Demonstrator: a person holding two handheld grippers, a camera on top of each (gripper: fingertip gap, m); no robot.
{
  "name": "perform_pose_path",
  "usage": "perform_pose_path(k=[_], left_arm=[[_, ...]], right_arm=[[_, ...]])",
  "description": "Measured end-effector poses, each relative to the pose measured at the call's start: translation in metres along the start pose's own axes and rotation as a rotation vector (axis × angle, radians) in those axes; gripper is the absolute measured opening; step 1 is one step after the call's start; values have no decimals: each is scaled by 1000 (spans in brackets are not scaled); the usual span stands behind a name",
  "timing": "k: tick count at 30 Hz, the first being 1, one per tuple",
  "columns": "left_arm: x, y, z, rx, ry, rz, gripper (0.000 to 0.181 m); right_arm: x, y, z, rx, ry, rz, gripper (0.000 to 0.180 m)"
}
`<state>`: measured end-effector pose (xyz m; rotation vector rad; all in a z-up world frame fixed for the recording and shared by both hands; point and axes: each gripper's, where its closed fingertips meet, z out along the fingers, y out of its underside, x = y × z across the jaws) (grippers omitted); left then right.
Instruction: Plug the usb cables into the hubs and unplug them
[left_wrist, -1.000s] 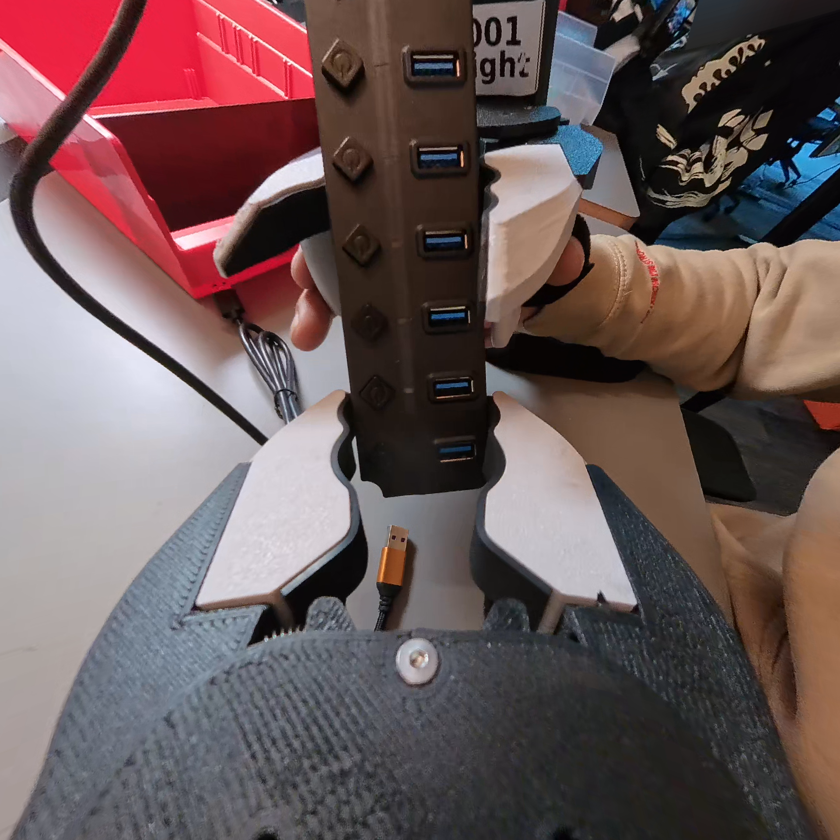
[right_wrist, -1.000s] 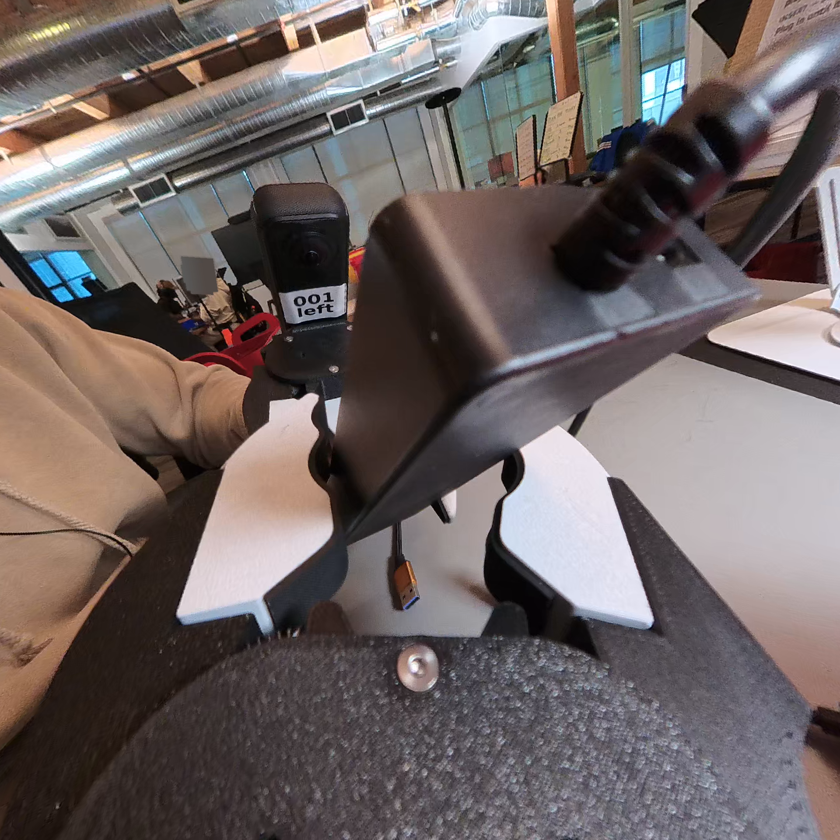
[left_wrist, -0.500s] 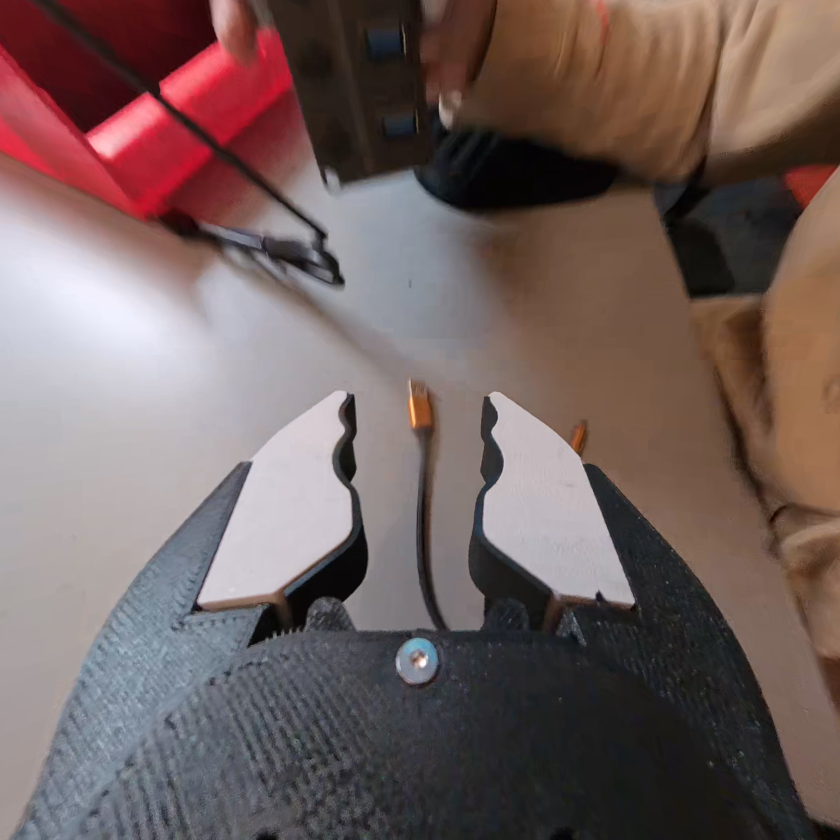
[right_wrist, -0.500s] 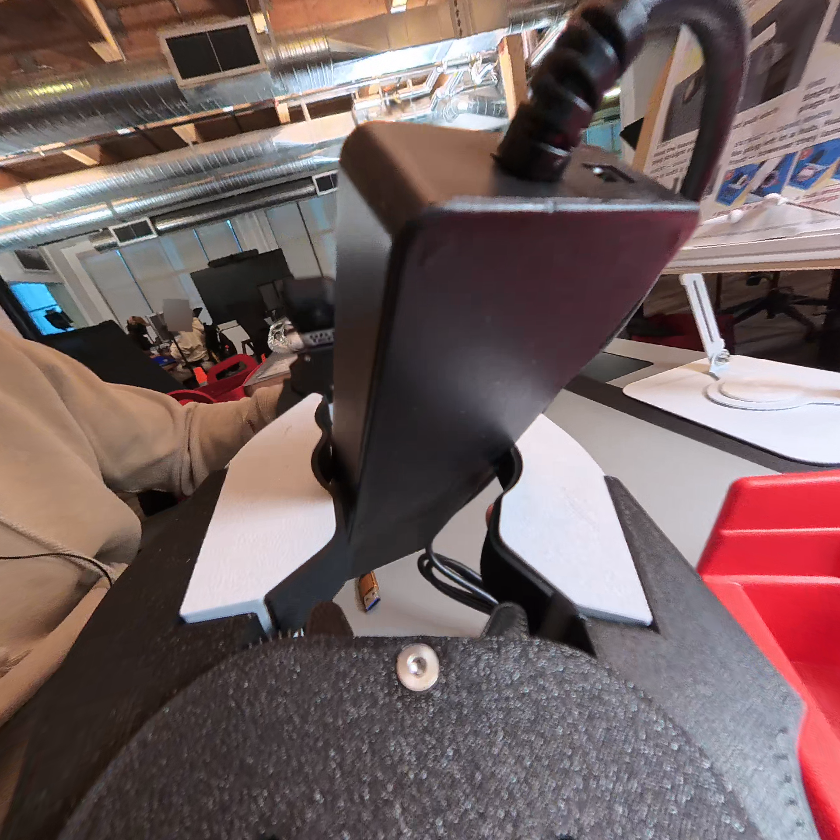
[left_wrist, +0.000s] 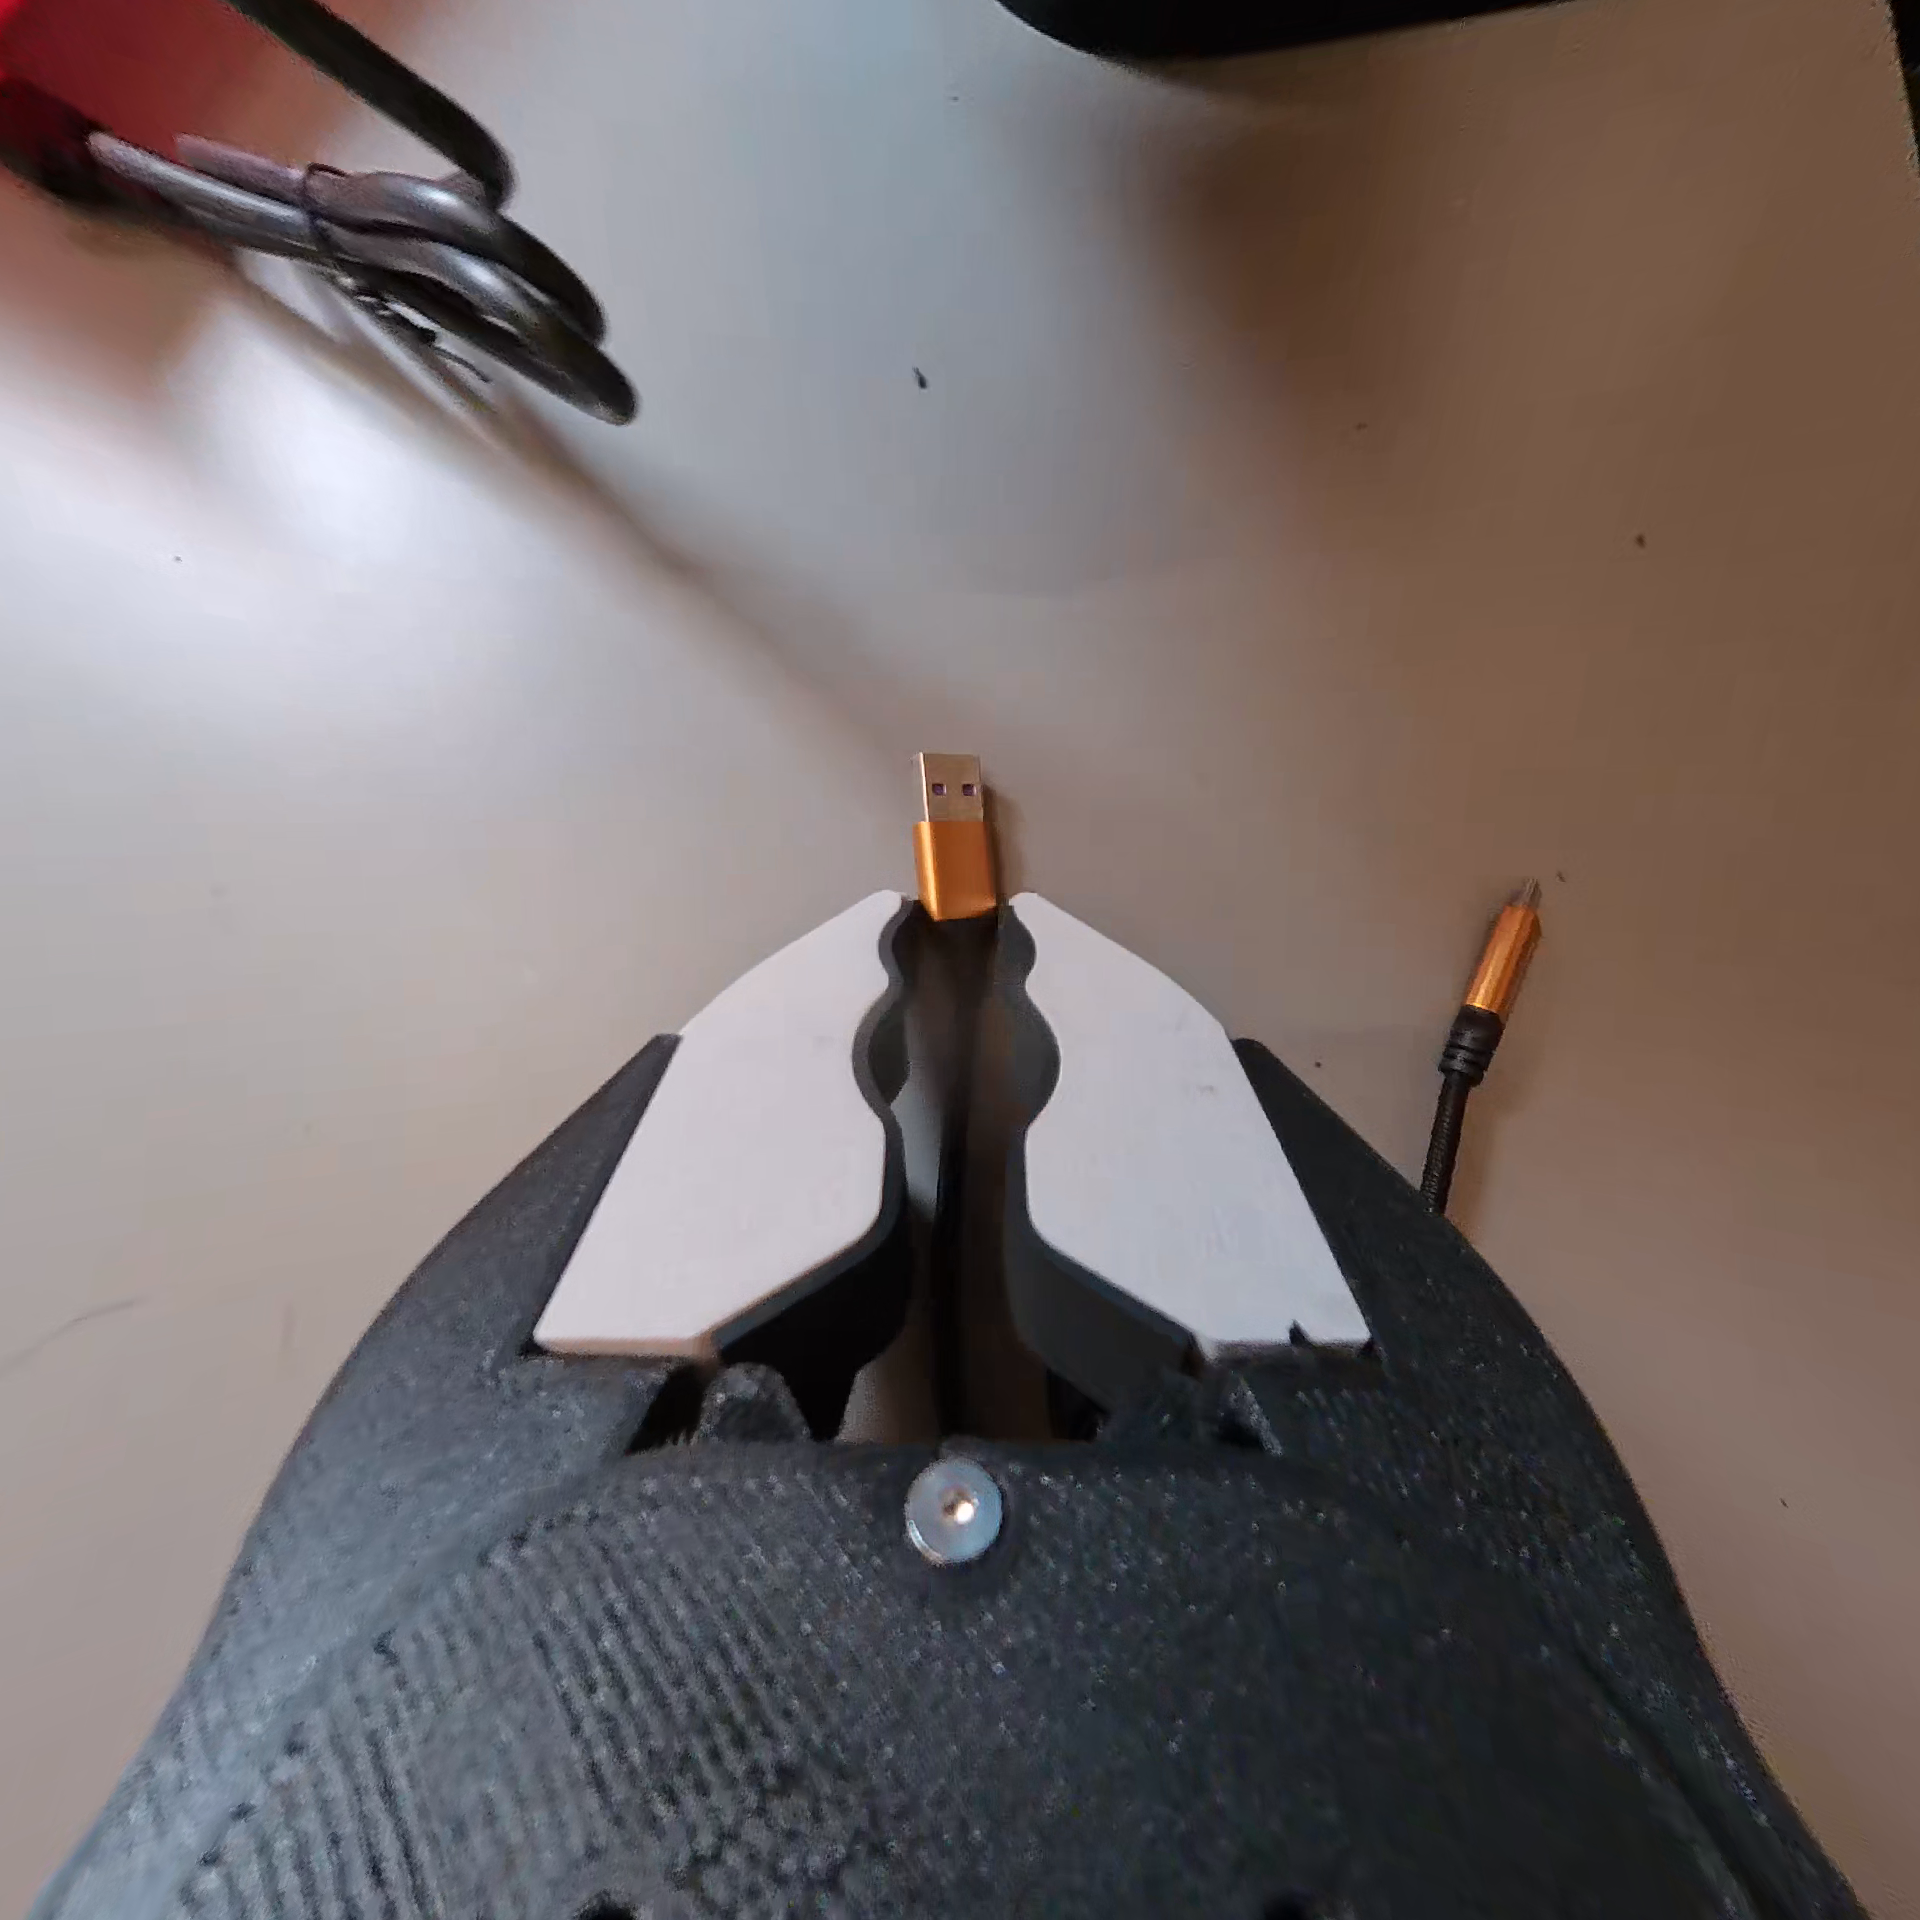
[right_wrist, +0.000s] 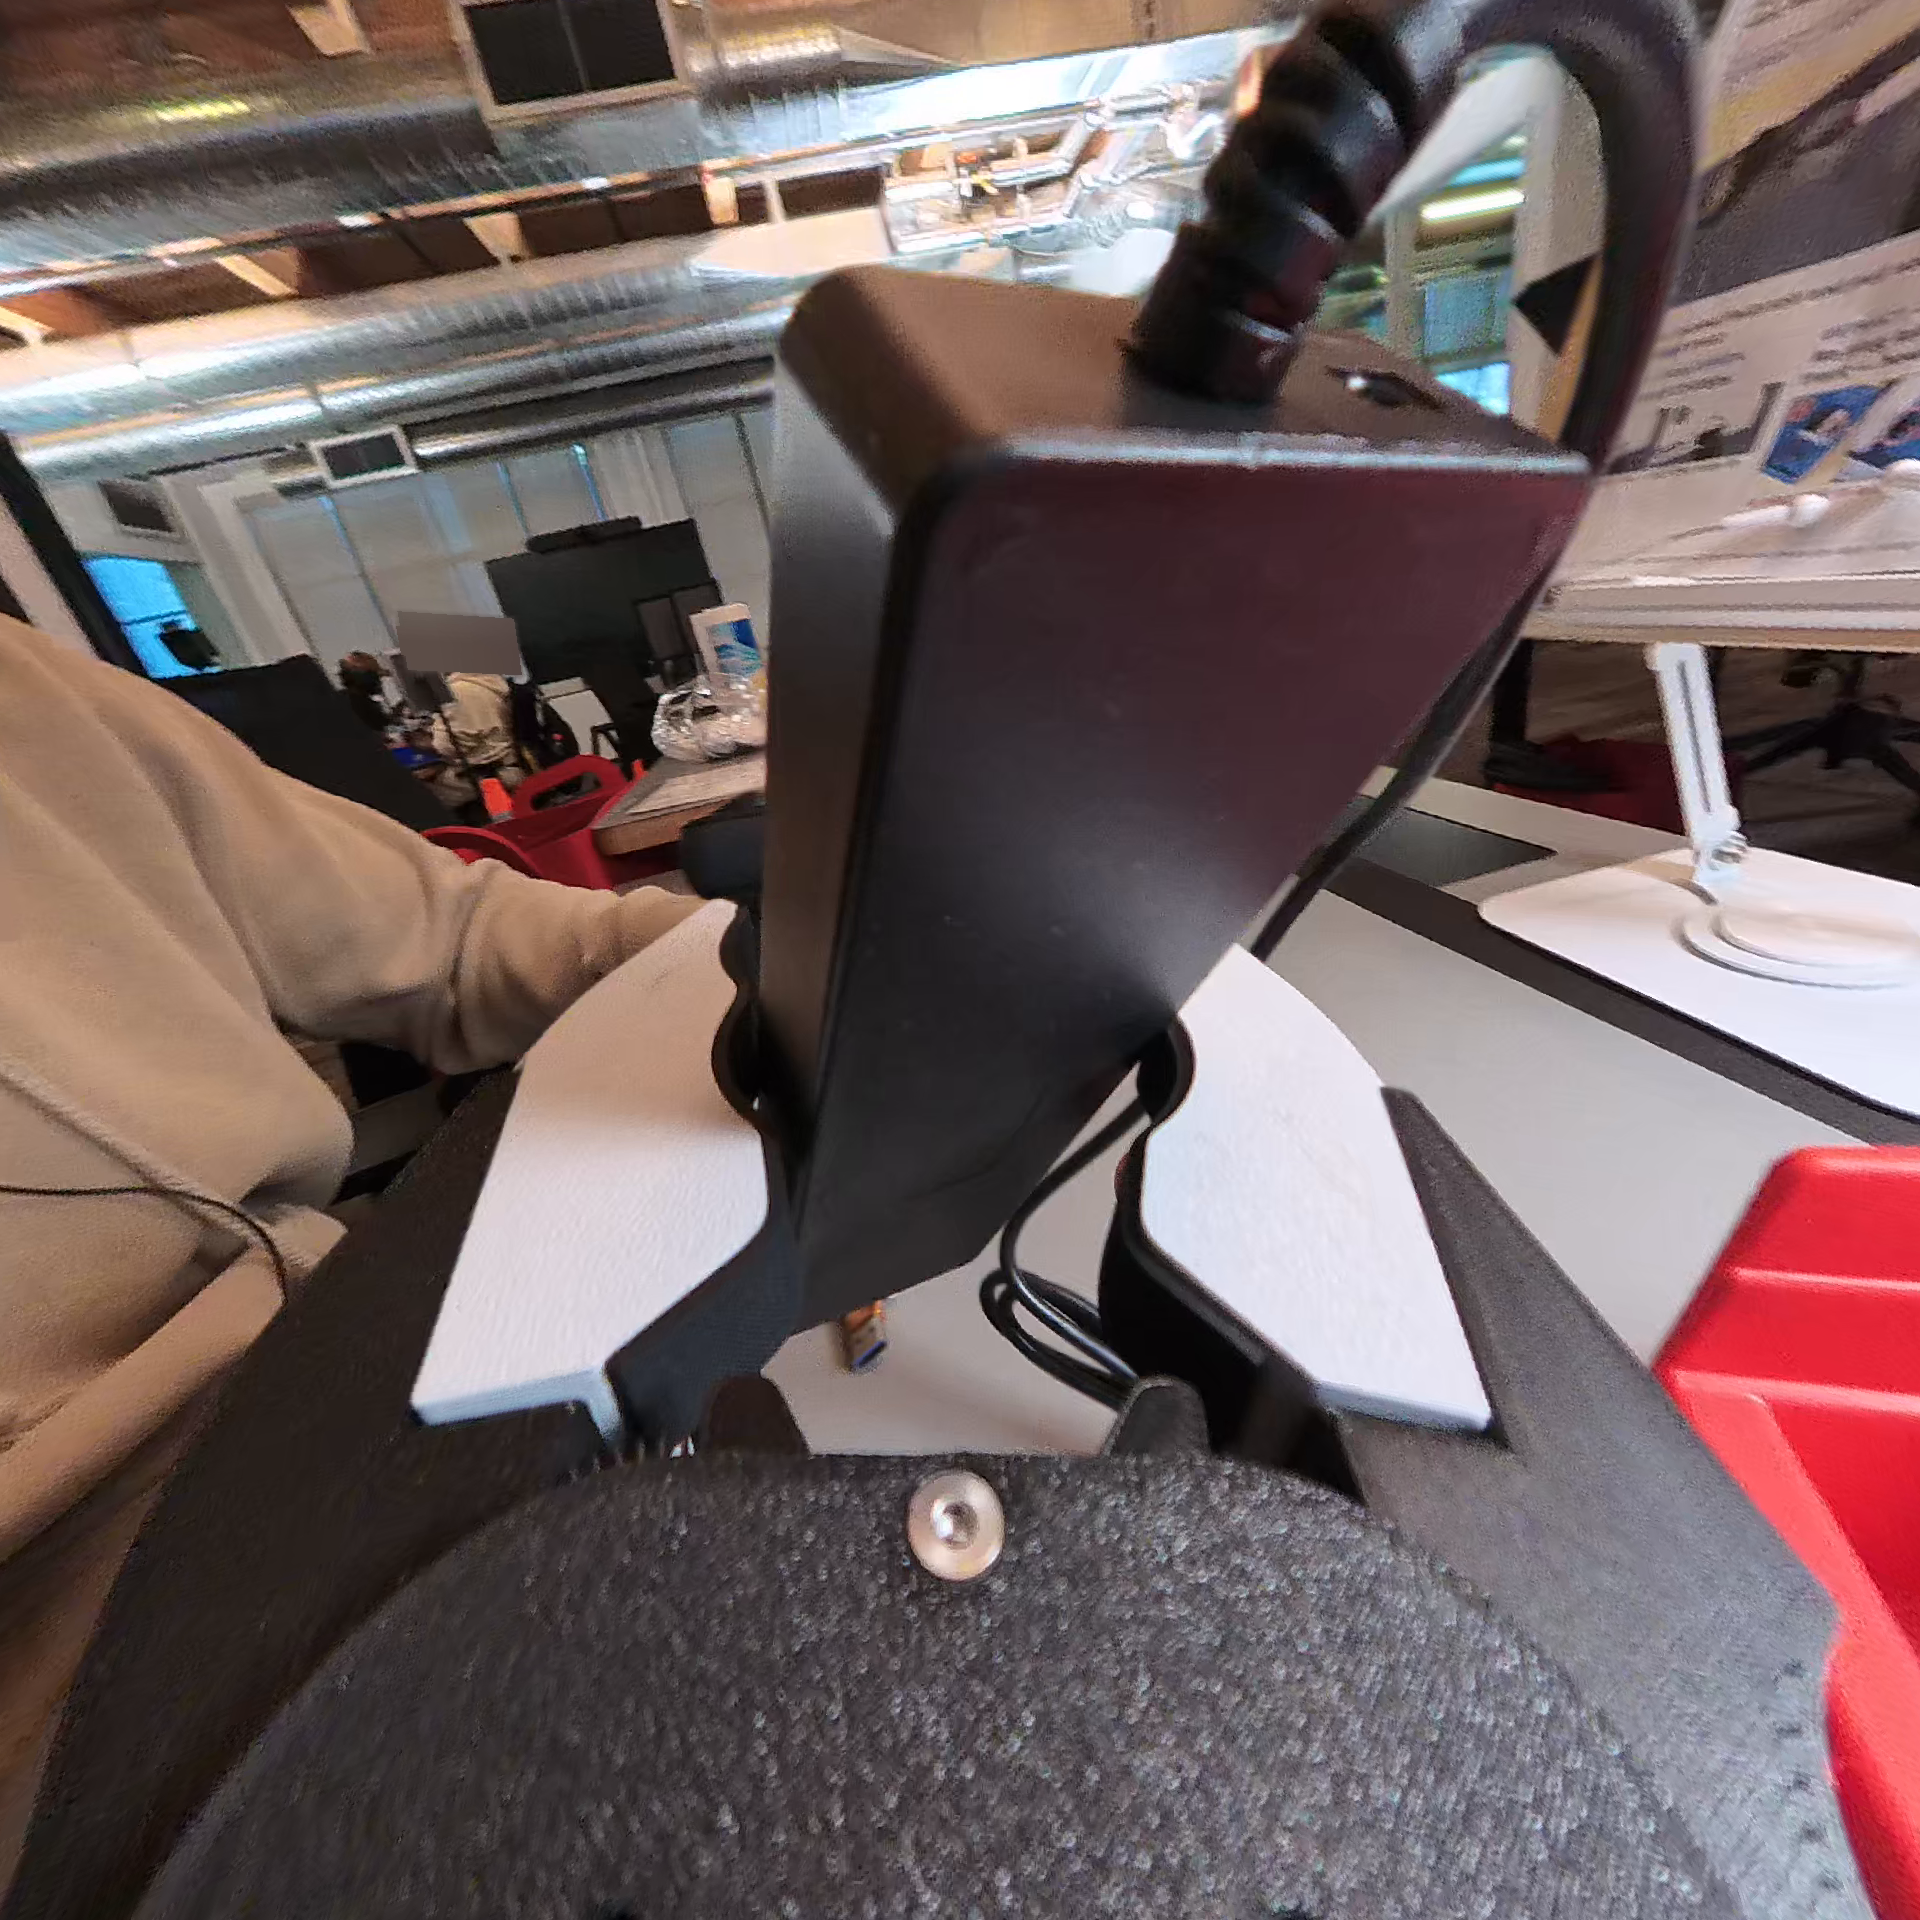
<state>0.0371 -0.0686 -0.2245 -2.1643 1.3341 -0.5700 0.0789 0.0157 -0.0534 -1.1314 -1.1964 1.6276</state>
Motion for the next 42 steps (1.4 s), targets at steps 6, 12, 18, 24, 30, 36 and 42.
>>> perform_pose_path(k=[6,12,18,24,30,36,42], left_arm=[[1,-39,-32,294,99,-108,14],[9,-81,-92,720,357,-231,14],[2,-88,-110,829,356,-253,14],[-52,-82,-138,855,-141,-252,13],[-83,-67,-182,736,-719,-92,14],[-68,-70,-142,512,-679,11,13],[-59,-71,-133,401,-742,136,13]], right_arm=[[-16,1,3,6,-96,-6,72],[-19,8,8,-16,-112,-1,72],[-17,12,10,-31,-102,2,72],[-13,12,9,-28,-87,7,72],[-10,13,9,-26,-71,10,72],[-9,13,9,-29,-63,2,72],[-8,11,7,-20,-59,5,72]])
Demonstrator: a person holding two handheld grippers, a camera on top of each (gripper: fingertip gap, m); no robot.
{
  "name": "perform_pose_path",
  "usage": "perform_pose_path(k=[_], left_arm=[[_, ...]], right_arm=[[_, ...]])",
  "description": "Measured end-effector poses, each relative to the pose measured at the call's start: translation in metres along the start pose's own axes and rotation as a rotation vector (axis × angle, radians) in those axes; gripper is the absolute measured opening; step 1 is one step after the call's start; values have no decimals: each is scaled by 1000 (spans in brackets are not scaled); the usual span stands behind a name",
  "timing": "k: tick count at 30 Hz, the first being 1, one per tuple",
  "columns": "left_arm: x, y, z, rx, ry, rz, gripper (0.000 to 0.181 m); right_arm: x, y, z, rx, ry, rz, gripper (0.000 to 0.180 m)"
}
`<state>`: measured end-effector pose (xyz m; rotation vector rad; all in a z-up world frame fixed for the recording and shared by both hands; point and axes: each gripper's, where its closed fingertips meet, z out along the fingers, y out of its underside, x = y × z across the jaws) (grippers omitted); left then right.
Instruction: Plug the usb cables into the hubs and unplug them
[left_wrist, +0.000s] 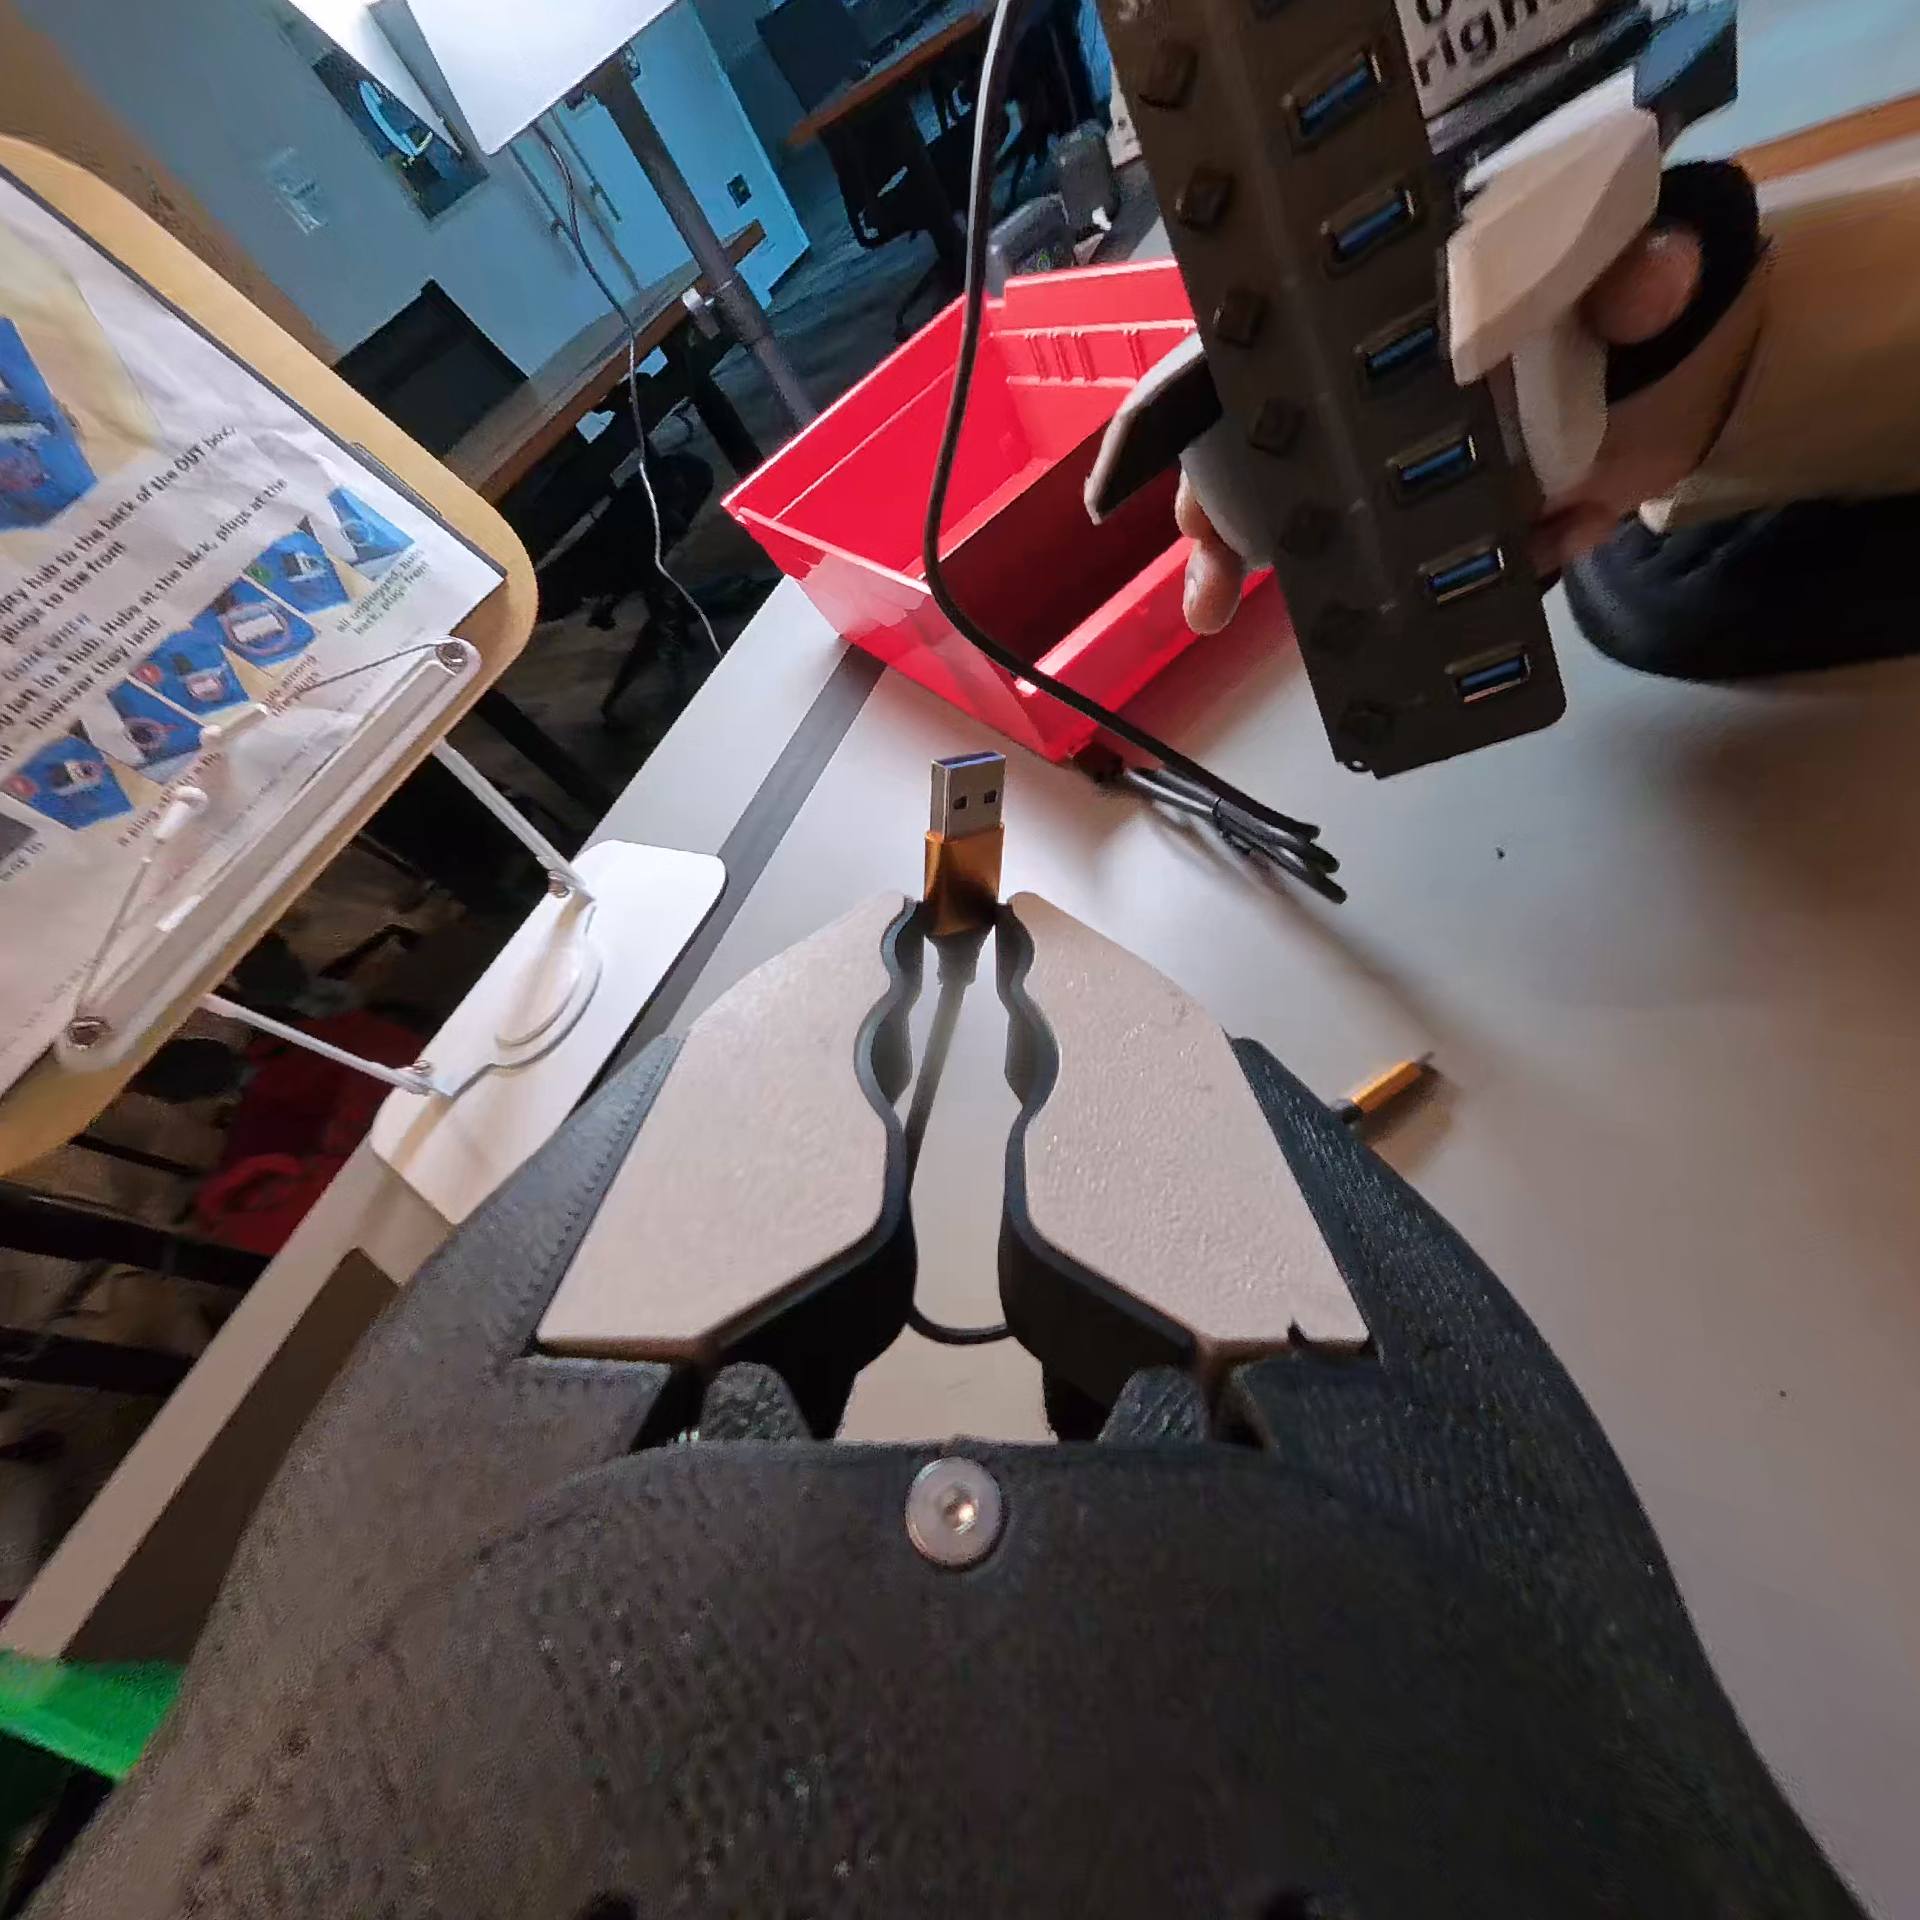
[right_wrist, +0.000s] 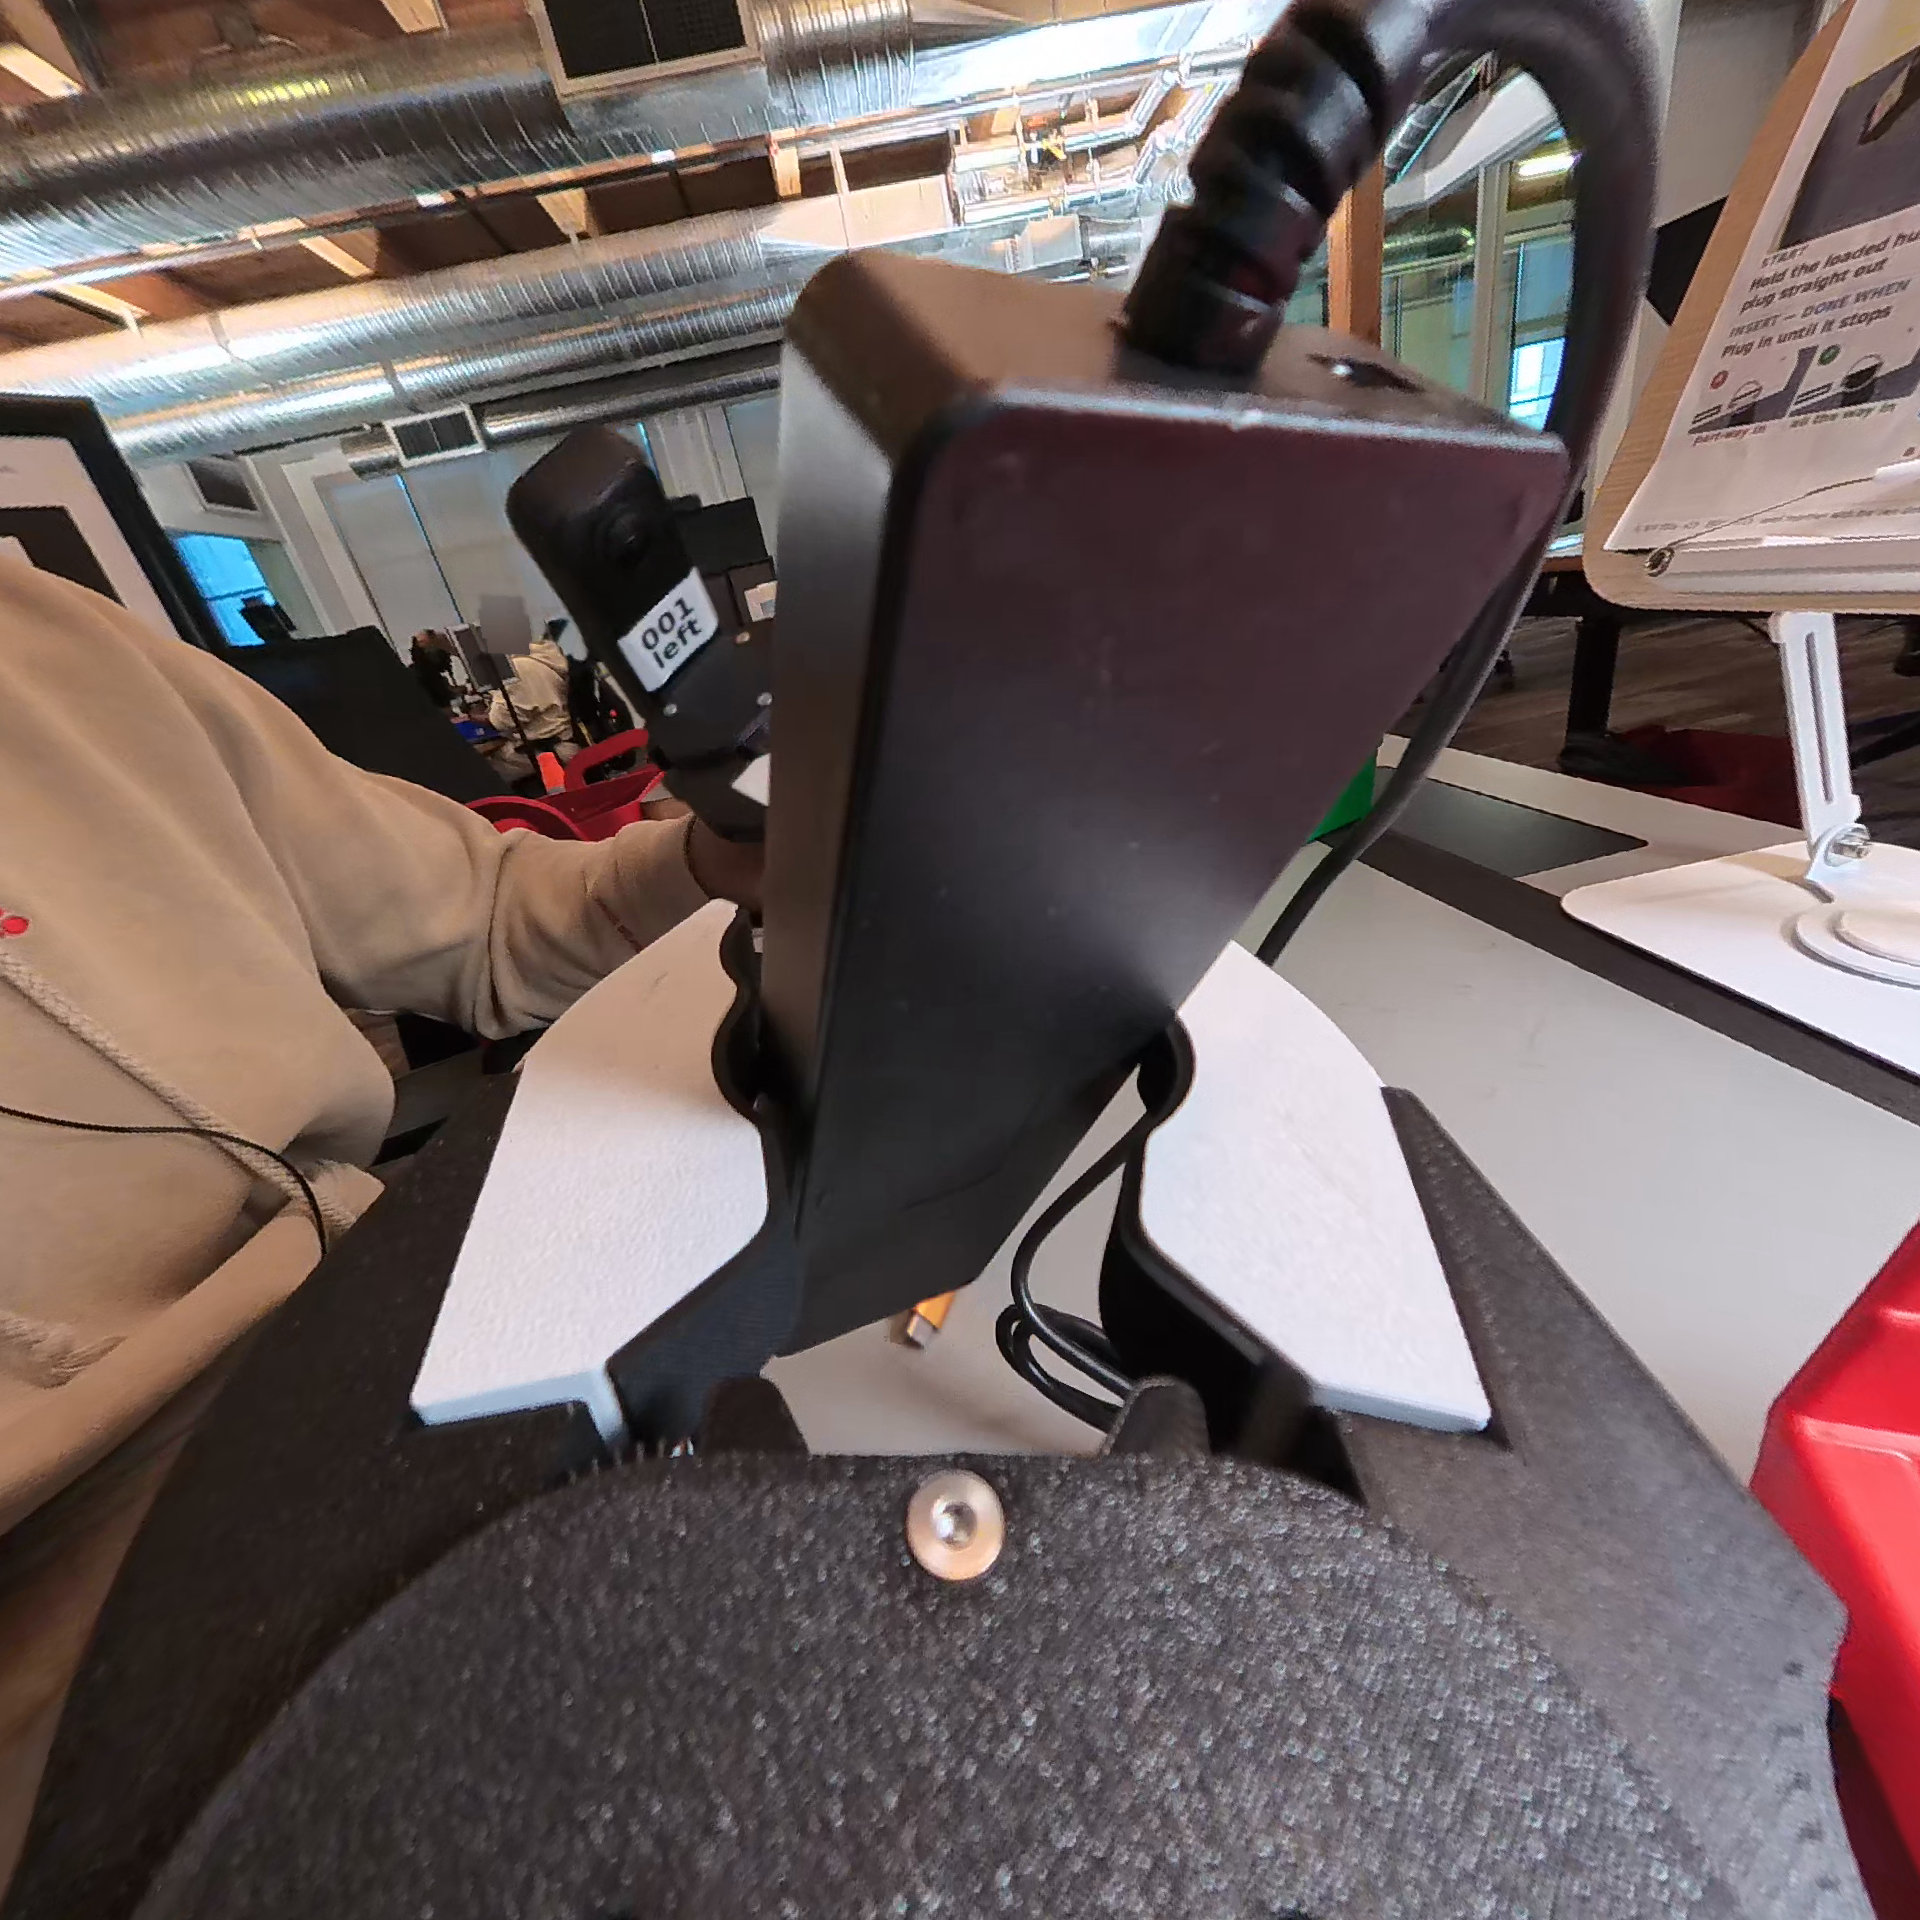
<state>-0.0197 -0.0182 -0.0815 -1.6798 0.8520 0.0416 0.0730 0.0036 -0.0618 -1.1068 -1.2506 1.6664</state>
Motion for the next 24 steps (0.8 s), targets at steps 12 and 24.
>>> perform_pose_path(k=[12,24], left_arm=[[-63,-26,-55,92,-528,223,13],[110,77,-2,-333,281,29,18]], right_arm=[[-7,-1,2,1,-29,-8,72],[-9,0,3,-4,-32,-8,72]])
